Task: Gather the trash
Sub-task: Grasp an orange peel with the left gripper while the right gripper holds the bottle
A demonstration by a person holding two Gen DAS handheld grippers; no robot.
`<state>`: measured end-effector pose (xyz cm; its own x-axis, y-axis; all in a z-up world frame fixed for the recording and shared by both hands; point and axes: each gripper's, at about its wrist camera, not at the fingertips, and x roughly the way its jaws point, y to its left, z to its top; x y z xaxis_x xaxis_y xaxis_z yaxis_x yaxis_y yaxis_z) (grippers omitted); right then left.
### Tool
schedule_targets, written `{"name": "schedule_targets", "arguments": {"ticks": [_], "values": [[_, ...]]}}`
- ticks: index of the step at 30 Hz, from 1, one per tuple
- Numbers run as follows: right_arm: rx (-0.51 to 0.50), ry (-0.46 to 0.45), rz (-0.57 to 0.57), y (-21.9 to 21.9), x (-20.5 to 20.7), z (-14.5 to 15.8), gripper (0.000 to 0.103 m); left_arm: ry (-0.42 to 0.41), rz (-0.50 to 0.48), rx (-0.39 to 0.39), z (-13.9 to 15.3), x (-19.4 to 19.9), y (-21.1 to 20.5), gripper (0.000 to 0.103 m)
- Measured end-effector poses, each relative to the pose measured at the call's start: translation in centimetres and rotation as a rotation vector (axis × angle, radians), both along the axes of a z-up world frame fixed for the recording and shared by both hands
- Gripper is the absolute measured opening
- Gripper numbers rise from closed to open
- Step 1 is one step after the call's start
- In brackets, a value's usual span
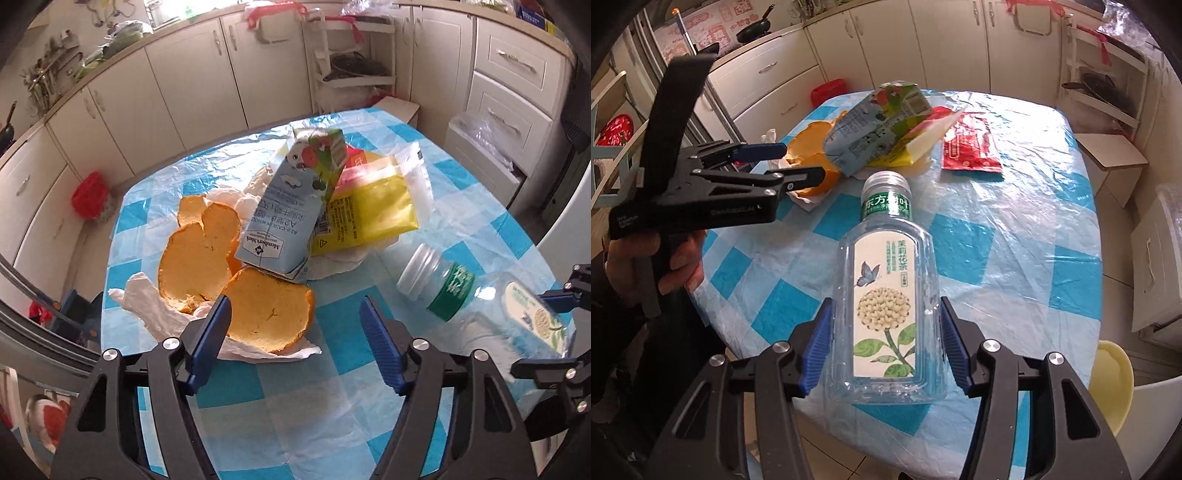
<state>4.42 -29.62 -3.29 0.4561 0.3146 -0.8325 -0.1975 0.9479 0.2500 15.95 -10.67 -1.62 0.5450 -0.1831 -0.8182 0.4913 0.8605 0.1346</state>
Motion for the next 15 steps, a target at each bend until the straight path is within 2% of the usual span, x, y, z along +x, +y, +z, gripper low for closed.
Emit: {"name": "schedule_targets", "arguments": {"ticks": [2, 4, 5, 6, 10, 15], "values": [[0.014, -0.002, -0.012, -0.4, -0.1, 0.0, 0.055, 0.022, 0.007, 0.025, -1.1, 0.4, -0.2, 0.054], [0.022, -0.008, -0.019, -0.6, 0.0, 0.0, 0.058, 0.054, 0.019, 0.032, -1.9, 1.1, -0.3, 0.033], [0.02, -0.016, -0.022, -0.5, 0.0, 0.1, 0.059, 0.079, 0.027, 0.024, -2.3, 1.5, -0.1, 0.015], [0.019, -0.023, -0.024, -0.5, 0.0, 0.2, 0.06, 0.106, 0.03, 0.006, -2.5, 1.7, 0.1, 0.01], [0.001, -0.029, -0.027, -0.3, 0.1, 0.3, 0.06, 0.104, 0.033, -0.041, -1.6, 1.8, 0.9, 0.005], [-0.006, -0.034, -0.028, 0.0, 0.2, 0.3, 0.058, 0.11, 0.012, -0.204, 1.3, 1.6, 3.3, 0.005]]}}
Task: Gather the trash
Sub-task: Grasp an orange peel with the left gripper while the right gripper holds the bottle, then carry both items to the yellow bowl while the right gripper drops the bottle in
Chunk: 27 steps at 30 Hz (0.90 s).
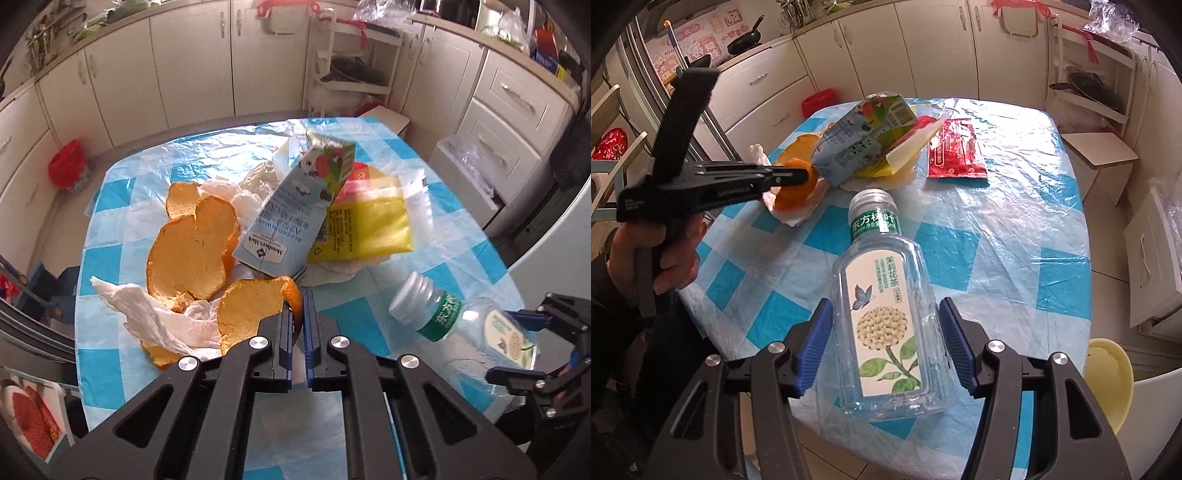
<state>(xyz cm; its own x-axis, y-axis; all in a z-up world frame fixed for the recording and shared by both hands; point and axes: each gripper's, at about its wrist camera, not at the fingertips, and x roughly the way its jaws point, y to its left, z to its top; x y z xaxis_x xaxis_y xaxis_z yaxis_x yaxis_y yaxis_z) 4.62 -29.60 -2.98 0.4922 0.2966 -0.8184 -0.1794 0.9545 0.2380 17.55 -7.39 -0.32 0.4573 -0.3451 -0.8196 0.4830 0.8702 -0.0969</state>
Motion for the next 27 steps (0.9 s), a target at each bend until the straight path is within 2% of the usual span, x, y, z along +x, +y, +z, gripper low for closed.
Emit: {"name": "schedule_targets", "arguments": {"ticks": [4, 8, 10, 12, 15, 18, 22, 24, 27], "values": [[0.035, 0.008, -0.011, -0.3, 0.0, 0.2, 0.056, 0.035, 0.018, -0.187, 2.1, -0.6, 2.5, 0.005], [0.124, 0.031, -0.036, -1.4, -0.2, 0.3, 0.055, 0.036, 0.015, -0.286, 3.9, -2.3, 3.3, 0.005], [0.109, 0.033, -0.036, -1.3, -0.3, 0.3, 0.055, 0.031, 0.006, -0.32, 4.8, -3.1, 3.3, 0.005], [0.037, 0.027, -0.002, -0.4, -0.5, 0.3, 0.056, 0.028, -0.003, -0.35, 5.5, -3.8, 3.2, 0.005], [-0.078, 0.002, 0.032, 1.1, -0.9, 0.3, 0.055, 0.015, -0.023, -0.378, 6.6, -5.2, 2.9, 0.005], [0.004, 0.022, 0.018, 0.2, -0.9, 0.3, 0.054, 0.0, -0.046, -0.389, 7.7, -6.7, 2.4, 0.005], [0.18, 0.027, -0.044, -2.6, -1.2, 1.2, 0.054, -0.01, -0.065, -0.39, 8.3, -8.2, 1.5, 0.005], [0.204, 0.003, -0.091, -4.3, -1.6, 1.9, 0.054, -0.004, -0.07, -0.395, 8.2, -8.6, 1.1, 0.005], [0.18, -0.048, -0.19, -7.6, -2.5, 3.4, 0.054, 0.007, -0.087, -0.401, 8.1, -9.3, 0.1, 0.005]]}}
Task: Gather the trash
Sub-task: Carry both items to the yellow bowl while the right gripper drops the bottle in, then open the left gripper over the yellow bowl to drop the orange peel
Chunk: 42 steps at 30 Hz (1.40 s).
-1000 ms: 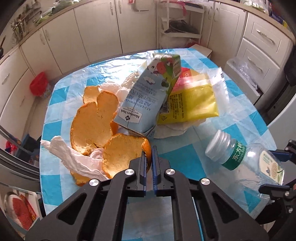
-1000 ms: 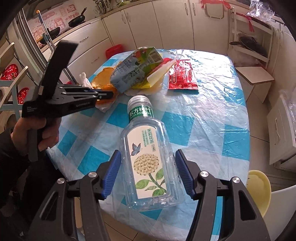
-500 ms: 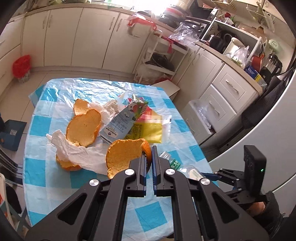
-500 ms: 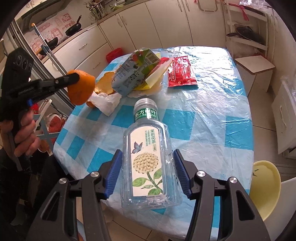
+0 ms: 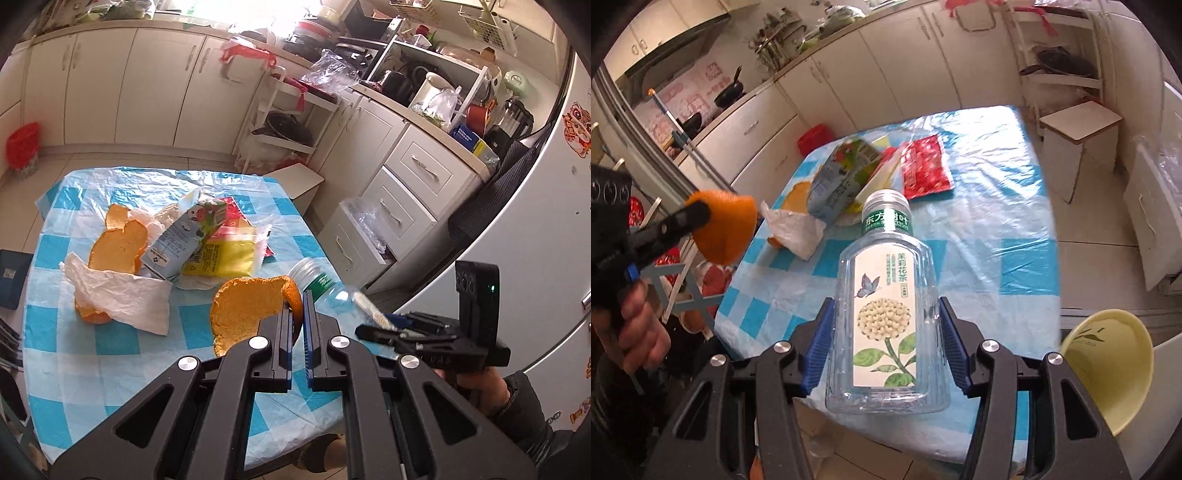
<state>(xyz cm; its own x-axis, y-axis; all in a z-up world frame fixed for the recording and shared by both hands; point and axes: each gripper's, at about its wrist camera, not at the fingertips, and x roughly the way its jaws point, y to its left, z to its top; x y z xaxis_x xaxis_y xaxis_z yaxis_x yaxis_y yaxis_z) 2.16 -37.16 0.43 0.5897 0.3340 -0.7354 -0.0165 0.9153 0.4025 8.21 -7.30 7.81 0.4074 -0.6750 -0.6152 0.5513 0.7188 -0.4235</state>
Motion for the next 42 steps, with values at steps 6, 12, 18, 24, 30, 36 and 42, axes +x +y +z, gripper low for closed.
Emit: {"name": "schedule_targets", "arguments": {"ticks": [6, 12, 18, 24, 30, 36, 42], "values": [[-0.05, 0.029, -0.315, -9.6, -3.7, -0.1, 0.054, 0.009, -0.08, -0.026, -0.3, -1.5, -3.4, 0.005], [-0.06, 0.285, -0.512, -15.1, -5.7, -6.8, 0.054, 0.028, -0.17, -0.064, -0.7, -3.0, -7.7, 0.005], [-0.056, 0.427, -0.608, -17.2, -4.5, -9.3, 0.061, 0.038, -0.228, -0.079, -0.7, -4.3, -11.1, 0.005], [-0.123, 0.164, -0.61, -17.1, -5.4, -1.9, 0.077, 0.069, -0.266, -0.075, -1.7, -4.8, -14.3, 0.005], [-0.164, -0.196, -0.709, -16.6, -8.8, 5.7, 0.087, 0.121, -0.312, -0.062, -4.1, -5.2, -19.1, 0.005], [-0.23, -0.4, -0.831, -16.9, -11.3, 9.9, 0.092, 0.179, -0.371, -0.033, -7.8, -6.0, -25.7, 0.005], [-0.195, -0.419, -0.846, -18.0, -11.8, 9.8, 0.092, 0.237, -0.412, 0.047, -12.1, -7.0, -33.2, 0.005]]}}
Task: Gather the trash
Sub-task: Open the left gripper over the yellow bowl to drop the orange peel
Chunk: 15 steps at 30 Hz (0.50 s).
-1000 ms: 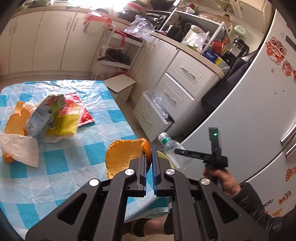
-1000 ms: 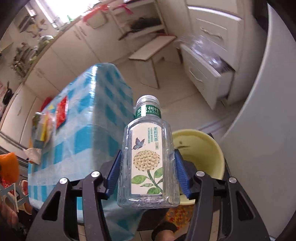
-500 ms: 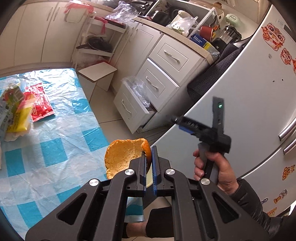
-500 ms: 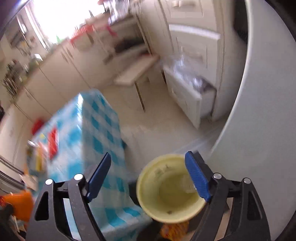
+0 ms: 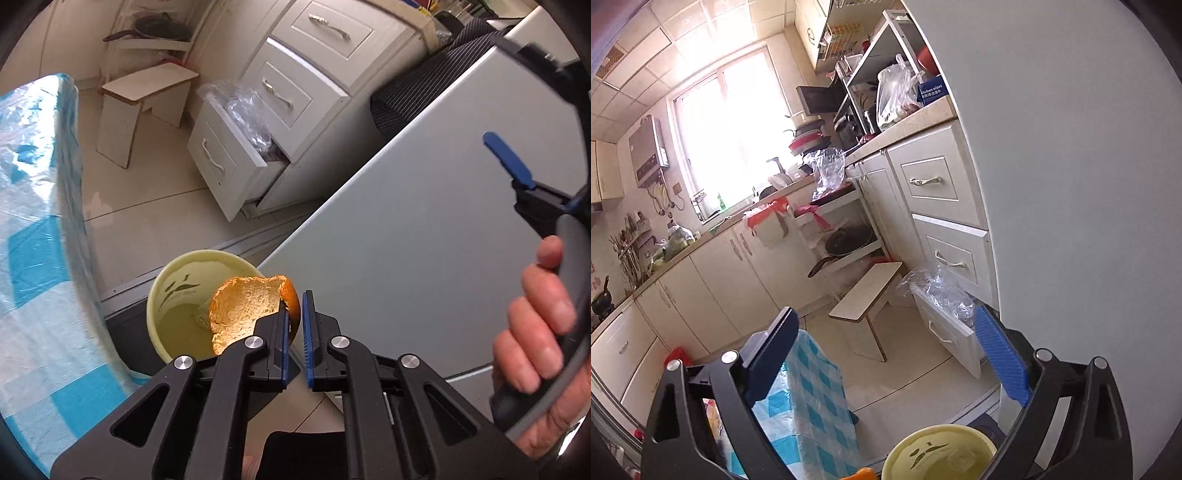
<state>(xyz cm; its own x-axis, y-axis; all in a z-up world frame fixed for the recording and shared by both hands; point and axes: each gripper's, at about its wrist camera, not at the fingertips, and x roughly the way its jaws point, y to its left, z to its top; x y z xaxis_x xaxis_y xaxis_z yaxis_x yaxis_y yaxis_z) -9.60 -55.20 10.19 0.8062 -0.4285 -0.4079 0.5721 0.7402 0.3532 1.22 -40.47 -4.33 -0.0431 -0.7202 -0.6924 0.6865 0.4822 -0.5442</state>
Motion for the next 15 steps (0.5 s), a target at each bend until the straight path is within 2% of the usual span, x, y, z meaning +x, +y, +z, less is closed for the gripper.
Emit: {"name": "schedule_targets", "arguments": {"ticks": [2, 4, 6, 9, 15], "values": [[0.001, 0.007, 0.016, 0.0, 0.3, -0.1, 0.092, 0.031, 0.005, 0.037, -1.4, 0.1, -1.6, 0.008], [-0.004, 0.008, 0.024, 0.0, 0.4, -0.1, 0.092, 0.047, 0.025, 0.078, -2.6, 0.3, -2.8, 0.024], [0.003, 0.009, 0.03, -0.1, 0.6, -0.1, 0.092, 0.048, 0.048, 0.098, -3.0, 0.2, -3.0, 0.045], [0.02, 0.005, 0.028, -0.1, 0.4, -0.2, 0.092, 0.021, 0.056, 0.106, -2.5, 0.2, -2.4, 0.056], [0.031, 0.007, 0.031, 0.5, 0.6, -0.3, 0.092, 0.015, 0.032, 0.088, -1.0, 0.4, -1.2, 0.062]]}}
